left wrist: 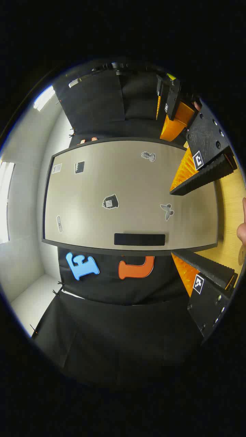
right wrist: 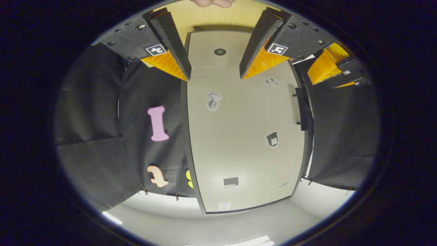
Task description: Open the cabinet door with the right hand, grasp the bottle in the cabinet with the left hand and place it on the coaster, then close the cabinet door with the right hand.
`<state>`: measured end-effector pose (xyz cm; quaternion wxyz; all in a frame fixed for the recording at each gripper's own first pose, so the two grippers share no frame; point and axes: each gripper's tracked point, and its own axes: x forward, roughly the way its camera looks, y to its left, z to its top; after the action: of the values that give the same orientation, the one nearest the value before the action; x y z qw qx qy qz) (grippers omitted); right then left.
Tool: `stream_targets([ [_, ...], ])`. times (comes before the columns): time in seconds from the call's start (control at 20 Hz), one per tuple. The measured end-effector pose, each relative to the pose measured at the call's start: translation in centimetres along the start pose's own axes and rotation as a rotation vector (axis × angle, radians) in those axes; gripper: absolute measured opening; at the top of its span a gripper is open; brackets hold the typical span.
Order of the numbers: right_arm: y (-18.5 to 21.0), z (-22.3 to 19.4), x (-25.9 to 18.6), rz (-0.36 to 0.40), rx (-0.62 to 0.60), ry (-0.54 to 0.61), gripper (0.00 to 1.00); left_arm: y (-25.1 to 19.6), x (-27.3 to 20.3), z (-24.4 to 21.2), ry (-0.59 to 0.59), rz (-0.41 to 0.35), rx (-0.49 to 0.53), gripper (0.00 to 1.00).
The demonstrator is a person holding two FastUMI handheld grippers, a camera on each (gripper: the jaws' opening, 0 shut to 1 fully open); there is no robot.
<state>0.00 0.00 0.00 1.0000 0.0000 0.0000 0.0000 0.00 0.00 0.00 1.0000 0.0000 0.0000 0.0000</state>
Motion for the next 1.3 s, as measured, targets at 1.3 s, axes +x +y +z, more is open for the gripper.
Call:
stream_targets([
  [1.3,6.9,0.5,2.1,0.231,-0.034,0.046,0.97,3.4,-3.6,-0.1,0.006,0.053,0.005,0.95],
])
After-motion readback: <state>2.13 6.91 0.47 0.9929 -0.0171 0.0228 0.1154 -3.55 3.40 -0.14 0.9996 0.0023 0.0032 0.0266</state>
